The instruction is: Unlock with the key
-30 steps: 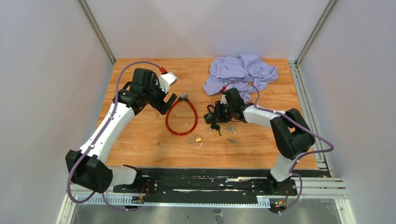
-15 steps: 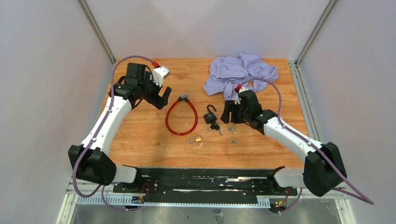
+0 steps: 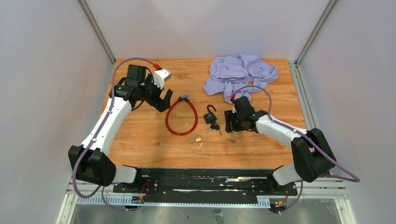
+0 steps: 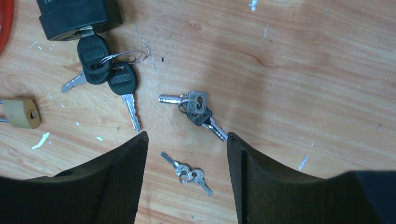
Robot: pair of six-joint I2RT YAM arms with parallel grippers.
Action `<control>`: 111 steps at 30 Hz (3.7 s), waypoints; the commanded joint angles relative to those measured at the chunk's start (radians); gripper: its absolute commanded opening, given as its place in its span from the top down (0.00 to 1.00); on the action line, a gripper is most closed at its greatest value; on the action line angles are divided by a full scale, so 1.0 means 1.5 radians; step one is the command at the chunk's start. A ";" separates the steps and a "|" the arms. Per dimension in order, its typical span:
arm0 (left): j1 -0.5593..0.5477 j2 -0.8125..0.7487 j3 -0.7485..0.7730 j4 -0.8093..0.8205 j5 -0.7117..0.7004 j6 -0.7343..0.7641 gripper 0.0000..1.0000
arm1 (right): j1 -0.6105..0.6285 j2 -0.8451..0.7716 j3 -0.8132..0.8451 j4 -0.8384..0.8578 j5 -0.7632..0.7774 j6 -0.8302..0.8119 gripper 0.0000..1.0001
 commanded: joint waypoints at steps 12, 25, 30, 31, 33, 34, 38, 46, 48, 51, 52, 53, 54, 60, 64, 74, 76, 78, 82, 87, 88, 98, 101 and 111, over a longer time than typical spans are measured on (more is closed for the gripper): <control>0.002 -0.039 -0.009 -0.003 0.046 0.003 0.01 | -0.002 0.086 0.028 0.025 0.011 -0.045 0.55; 0.002 -0.048 -0.003 -0.004 0.053 0.000 0.01 | -0.001 0.124 0.039 0.046 -0.002 -0.044 0.68; 0.002 -0.047 -0.004 -0.005 0.066 -0.004 0.01 | 0.000 0.131 0.041 0.047 -0.011 -0.040 0.84; 0.002 -0.047 -0.005 -0.007 0.070 -0.004 0.02 | 0.000 0.131 0.041 0.046 -0.013 -0.038 0.88; 0.002 -0.046 -0.006 -0.010 0.077 -0.005 0.02 | 0.000 0.127 0.041 0.043 -0.016 -0.034 0.94; 0.002 -0.045 -0.008 -0.010 0.079 -0.006 0.02 | 0.001 0.123 0.040 0.043 -0.018 -0.032 0.97; 0.002 -0.042 -0.013 -0.017 0.094 -0.005 0.02 | 0.001 0.103 0.029 0.045 -0.025 -0.026 0.99; 0.002 -0.038 -0.027 -0.024 0.127 -0.004 0.03 | 0.001 0.059 0.024 0.042 -0.046 -0.018 0.99; 0.002 -0.037 -0.029 -0.026 0.134 -0.004 0.04 | 0.001 0.047 0.029 0.036 -0.046 -0.018 0.99; 0.002 -0.035 -0.028 -0.032 0.136 -0.001 0.04 | 0.001 0.032 0.031 0.027 -0.035 -0.017 0.99; 0.002 -0.035 -0.028 -0.032 0.137 0.000 0.04 | 0.001 0.031 0.033 0.023 -0.029 -0.016 0.94; 0.002 -0.035 -0.027 -0.032 0.138 0.000 0.04 | 0.001 0.030 0.035 0.020 -0.021 -0.016 0.84; 0.002 -0.035 -0.027 -0.032 0.139 -0.001 0.04 | 0.001 0.033 0.036 0.020 -0.016 -0.016 0.74; 0.002 -0.035 -0.022 -0.033 0.142 -0.003 0.04 | 0.001 0.089 0.060 0.028 0.002 -0.022 0.57; 0.002 -0.036 -0.020 -0.037 0.138 0.001 0.04 | 0.001 0.133 0.078 0.036 0.003 -0.023 0.57; 0.002 -0.038 -0.016 -0.042 0.132 0.007 0.04 | 0.007 0.155 0.070 0.053 0.019 -0.029 0.81; 0.003 -0.037 -0.014 -0.043 0.132 0.006 0.04 | 0.008 0.156 0.069 0.052 0.022 -0.030 0.84; 0.002 -0.039 -0.012 -0.043 0.133 0.006 0.04 | 0.008 0.157 0.069 0.051 0.022 -0.031 0.87; 0.002 -0.041 -0.010 -0.045 0.132 0.004 0.04 | 0.009 0.145 0.067 0.054 0.024 -0.035 0.95; 0.002 -0.040 -0.001 -0.051 0.133 0.004 0.04 | 0.008 0.120 0.091 0.031 0.044 -0.042 0.78; 0.002 -0.040 -0.001 -0.052 0.133 0.005 0.04 | 0.008 0.116 0.100 0.026 0.046 -0.047 0.72; 0.002 -0.040 0.008 -0.058 0.128 0.006 0.04 | -0.017 0.164 0.194 -0.017 0.064 -0.075 0.55; 0.002 -0.039 0.010 -0.058 0.128 0.007 0.04 | -0.025 0.196 0.211 -0.018 0.065 -0.074 0.55; 0.002 -0.042 0.014 -0.059 0.129 0.005 0.04 | -0.037 0.272 0.236 -0.014 0.064 -0.070 0.59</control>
